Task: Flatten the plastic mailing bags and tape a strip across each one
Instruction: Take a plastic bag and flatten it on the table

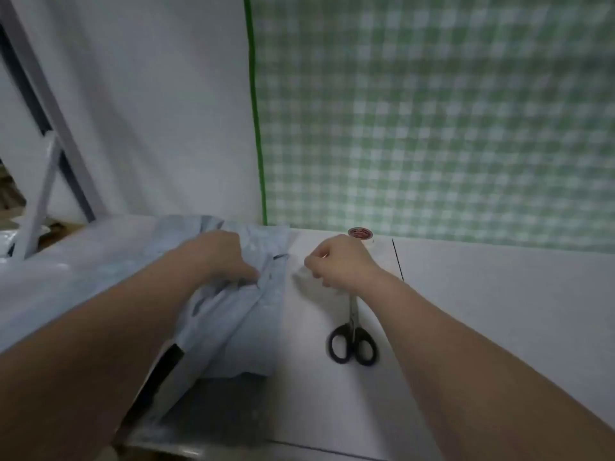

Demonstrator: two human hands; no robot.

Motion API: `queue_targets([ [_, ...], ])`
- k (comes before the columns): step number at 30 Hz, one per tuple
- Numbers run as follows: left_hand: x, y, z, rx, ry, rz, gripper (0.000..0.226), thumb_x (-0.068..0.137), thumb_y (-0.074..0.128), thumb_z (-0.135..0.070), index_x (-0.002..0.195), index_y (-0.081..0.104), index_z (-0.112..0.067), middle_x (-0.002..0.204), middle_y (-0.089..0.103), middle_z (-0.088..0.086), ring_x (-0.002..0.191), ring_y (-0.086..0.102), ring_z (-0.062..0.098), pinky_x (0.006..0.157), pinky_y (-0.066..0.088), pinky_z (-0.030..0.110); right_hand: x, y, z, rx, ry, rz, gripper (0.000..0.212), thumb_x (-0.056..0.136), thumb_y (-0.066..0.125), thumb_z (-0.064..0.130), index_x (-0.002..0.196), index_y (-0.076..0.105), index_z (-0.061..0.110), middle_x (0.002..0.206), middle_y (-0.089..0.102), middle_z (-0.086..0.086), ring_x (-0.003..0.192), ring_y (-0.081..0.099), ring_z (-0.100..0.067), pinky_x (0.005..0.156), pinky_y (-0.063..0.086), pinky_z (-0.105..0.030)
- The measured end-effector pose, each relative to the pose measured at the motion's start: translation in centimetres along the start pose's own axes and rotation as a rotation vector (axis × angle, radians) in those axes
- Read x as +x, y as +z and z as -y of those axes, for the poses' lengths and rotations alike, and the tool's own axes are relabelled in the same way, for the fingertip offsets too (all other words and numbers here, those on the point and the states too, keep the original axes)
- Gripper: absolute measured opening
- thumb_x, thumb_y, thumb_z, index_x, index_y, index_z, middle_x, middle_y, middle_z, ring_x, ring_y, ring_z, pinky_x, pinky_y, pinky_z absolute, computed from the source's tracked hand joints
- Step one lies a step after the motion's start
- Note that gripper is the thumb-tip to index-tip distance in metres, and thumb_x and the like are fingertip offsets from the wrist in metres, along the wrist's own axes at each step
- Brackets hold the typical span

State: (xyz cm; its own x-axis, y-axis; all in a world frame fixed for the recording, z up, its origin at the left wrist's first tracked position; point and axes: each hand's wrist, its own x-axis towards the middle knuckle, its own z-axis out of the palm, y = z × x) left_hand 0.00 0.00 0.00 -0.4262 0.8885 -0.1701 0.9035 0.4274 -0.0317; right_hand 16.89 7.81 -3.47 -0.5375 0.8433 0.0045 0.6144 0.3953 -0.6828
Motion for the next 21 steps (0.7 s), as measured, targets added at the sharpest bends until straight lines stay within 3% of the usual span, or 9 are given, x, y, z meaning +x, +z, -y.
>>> queue_targets([
  [1, -0.6, 0.3, 0.6, 0.001, -0.032, 0.071, 0.054, 0.082, 0.063, -0.051, 0.11, 0.055, -0.006, 0.1, 0.057, 0.004, 0.079, 0.056, 0.016, 0.049, 0.036, 0.021, -0.2, 0.6, 0.3, 0.026, 0.003, 0.037, 0.029, 0.086, 0.054, 0.022, 0.093, 0.069, -0.001, 0.089, 0.071, -0.016, 0.079, 0.069, -0.032, 0.065, 0.057, -0.041],
  [3, -1.2, 1.4, 1.8, -0.015, -0.059, 0.17, 0.057, 0.081, 0.063, -0.056, 0.108, 0.052, -0.007, 0.107, 0.059, 0.007, 0.087, 0.058, 0.019, 0.047, 0.034, 0.02, -1.1, 1.8, 1.3, 0.078, 0.041, 0.087, 0.028, 0.086, 0.053, 0.02, 0.095, 0.069, -0.001, 0.09, 0.072, -0.016, 0.073, 0.069, -0.029, 0.055, 0.056, -0.032],
  [5, -1.7, 2.5, 2.6, -0.014, -0.025, 0.187, 0.046, 0.082, 0.064, -0.053, 0.091, 0.055, -0.008, 0.089, 0.059, 0.006, 0.077, 0.057, 0.017, 0.047, 0.035, 0.02, -2.1, 3.1, 2.2, 0.092, 0.067, 0.134, 0.028, 0.086, 0.053, 0.02, 0.094, 0.068, -0.002, 0.091, 0.072, -0.016, 0.066, 0.067, -0.025, 0.047, 0.051, -0.024],
  [7, -2.4, 3.1, 2.8, -0.018, 0.008, 0.161, 0.04, 0.084, 0.064, -0.046, 0.073, 0.052, -0.01, 0.069, 0.05, 0.002, 0.061, 0.049, 0.013, 0.048, 0.036, 0.021, -3.0, 4.3, 3.0, 0.107, 0.086, 0.165, 0.027, 0.085, 0.055, 0.021, 0.091, 0.069, -0.002, 0.087, 0.073, -0.015, 0.066, 0.067, -0.026, 0.053, 0.055, -0.029],
  [11, -3.9, 3.9, 3.1, -0.094, -0.005, 0.25, 0.048, 0.083, 0.064, -0.052, 0.086, 0.052, -0.006, 0.071, 0.051, 0.003, 0.062, 0.054, 0.018, 0.045, 0.04, 0.023, -3.9, 6.0, 4.3, 0.116, 0.123, 0.205, 0.03, 0.085, 0.058, 0.025, 0.09, 0.071, -0.002, 0.083, 0.073, -0.015, 0.071, 0.07, -0.029, 0.065, 0.06, -0.038],
  [14, -4.0, 4.1, 3.8, -0.121, 0.05, 0.202, 0.029, 0.089, 0.06, -0.034, 0.082, 0.054, -0.007, 0.071, 0.05, 0.004, 0.059, 0.05, 0.016, 0.047, 0.038, 0.021, -3.8, 6.7, 5.2, 0.149, 0.159, 0.215, 0.034, 0.087, 0.057, 0.028, 0.093, 0.069, -0.003, 0.083, 0.073, -0.014, 0.07, 0.07, -0.029, 0.066, 0.06, -0.036],
  [18, -4.3, 2.6, 4.6, -0.475, 0.113, 0.099, 0.03, 0.092, 0.056, -0.036, 0.074, 0.057, -0.012, 0.083, 0.056, 0.003, 0.079, 0.052, 0.018, 0.064, 0.035, 0.026, -3.8, 7.1, 6.4, 0.406, 0.287, 0.241, 0.048, 0.089, 0.055, 0.044, 0.101, 0.065, -0.002, 0.08, 0.069, -0.015, 0.053, 0.062, -0.024, 0.044, 0.05, -0.024],
  [21, -4.3, 1.1, 4.7, -0.808, 0.109, 0.002, 0.028, 0.092, 0.057, -0.039, 0.082, 0.058, -0.012, 0.086, 0.059, 0.001, 0.082, 0.054, 0.017, 0.071, 0.041, 0.028, -3.7, 6.7, 7.4, 0.672, 0.365, 0.323, 0.06, 0.09, 0.049, 0.056, 0.117, 0.057, 0.003, 0.094, 0.066, -0.019, 0.062, 0.065, -0.027, 0.047, 0.054, -0.025],
])
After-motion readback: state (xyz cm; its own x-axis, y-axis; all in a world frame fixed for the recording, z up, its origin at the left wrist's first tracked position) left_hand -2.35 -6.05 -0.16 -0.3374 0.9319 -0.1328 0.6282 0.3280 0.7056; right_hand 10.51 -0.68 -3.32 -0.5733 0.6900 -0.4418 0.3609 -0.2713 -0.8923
